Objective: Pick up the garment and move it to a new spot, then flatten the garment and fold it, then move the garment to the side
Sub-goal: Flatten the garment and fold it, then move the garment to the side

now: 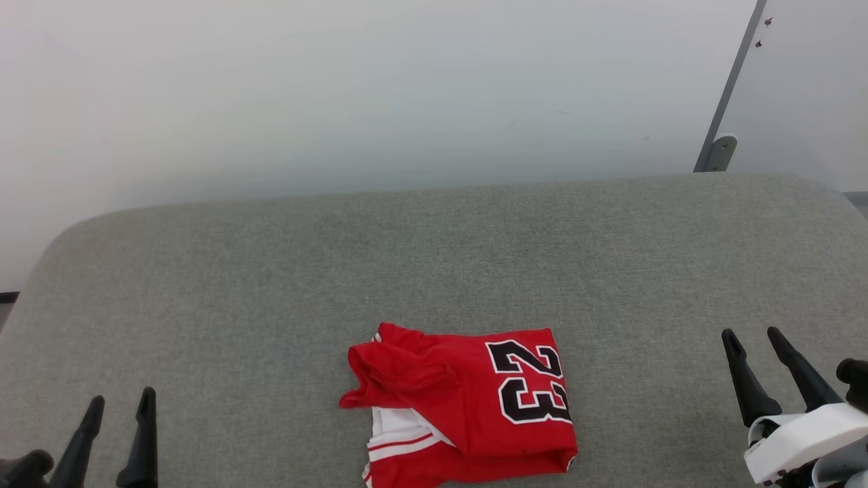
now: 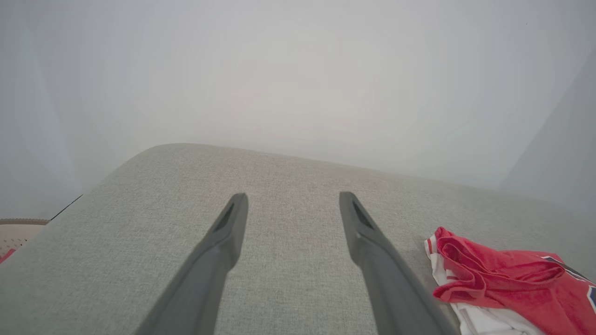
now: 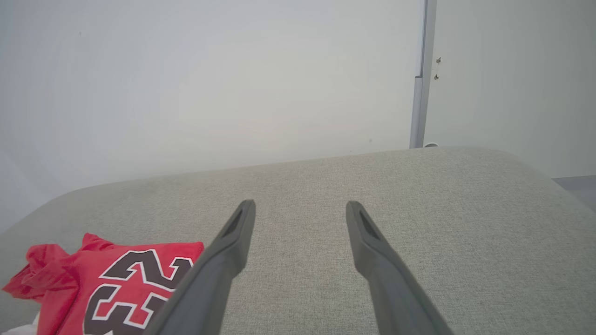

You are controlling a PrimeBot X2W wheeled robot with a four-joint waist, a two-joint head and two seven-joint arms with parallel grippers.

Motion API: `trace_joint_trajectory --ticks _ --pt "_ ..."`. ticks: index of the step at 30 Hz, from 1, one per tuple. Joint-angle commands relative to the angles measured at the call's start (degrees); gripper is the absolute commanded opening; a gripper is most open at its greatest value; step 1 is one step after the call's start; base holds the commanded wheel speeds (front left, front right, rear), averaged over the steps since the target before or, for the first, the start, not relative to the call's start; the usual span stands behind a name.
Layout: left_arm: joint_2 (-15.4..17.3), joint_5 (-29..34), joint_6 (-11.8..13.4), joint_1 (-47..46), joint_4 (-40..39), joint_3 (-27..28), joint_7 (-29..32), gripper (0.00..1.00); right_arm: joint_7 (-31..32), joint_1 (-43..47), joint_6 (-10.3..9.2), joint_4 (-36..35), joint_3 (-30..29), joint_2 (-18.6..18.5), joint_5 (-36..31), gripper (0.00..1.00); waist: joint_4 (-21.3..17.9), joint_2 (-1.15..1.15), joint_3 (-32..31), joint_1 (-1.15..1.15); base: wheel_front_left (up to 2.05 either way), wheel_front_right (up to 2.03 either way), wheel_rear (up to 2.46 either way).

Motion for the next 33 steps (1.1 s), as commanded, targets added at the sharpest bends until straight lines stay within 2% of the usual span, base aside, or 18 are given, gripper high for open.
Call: trace_joint_trajectory --ticks 1,8,13,25,33 --pt "0.15 -0.22 -0.13 0.56 0.01 -0.16 0.02 1.0 0.3 0.91 -0.1 -0.25 -0.47 0.28 -0.64 1.0 0.16 0.0 -0.01 0.0 0.0 0.0 0.0" --pt "0.69 -0.32 -0.13 0.29 0.31 -1.25 0.02 1.0 1.68 1.35 -0.1 -0.84 -0.71 1.02 -1.06 1.0 1.82 0.0 0.09 0.0 0.0 0.0 0.0" --pt "1.03 -1.08 -0.13 0.19 0.98 -1.98 0.03 1.0 5.03 1.14 -0.1 -0.44 0.25 2.33 -0.04 1.0 4.09 0.0 0.41 0.0 0.0 0.0 0.0" --pt "1.4 -3.0 -0.14 -0.91 2.24 -4.95 0.14 1.0 18.32 -1.84 -0.1 1.76 4.01 4.95 4.3 1.0 11.45 0.0 3.4 0.0 0.0 0.0 0.0" --pt "1.71 -4.44 -0.14 -3.02 3.2 -6.98 0.07 1.0 27.53 -4.48 -0.1 6.08 1.97 6.42 2.57 1.0 15.01 0.0 6.18 0.0 0.0 0.0 0.0"
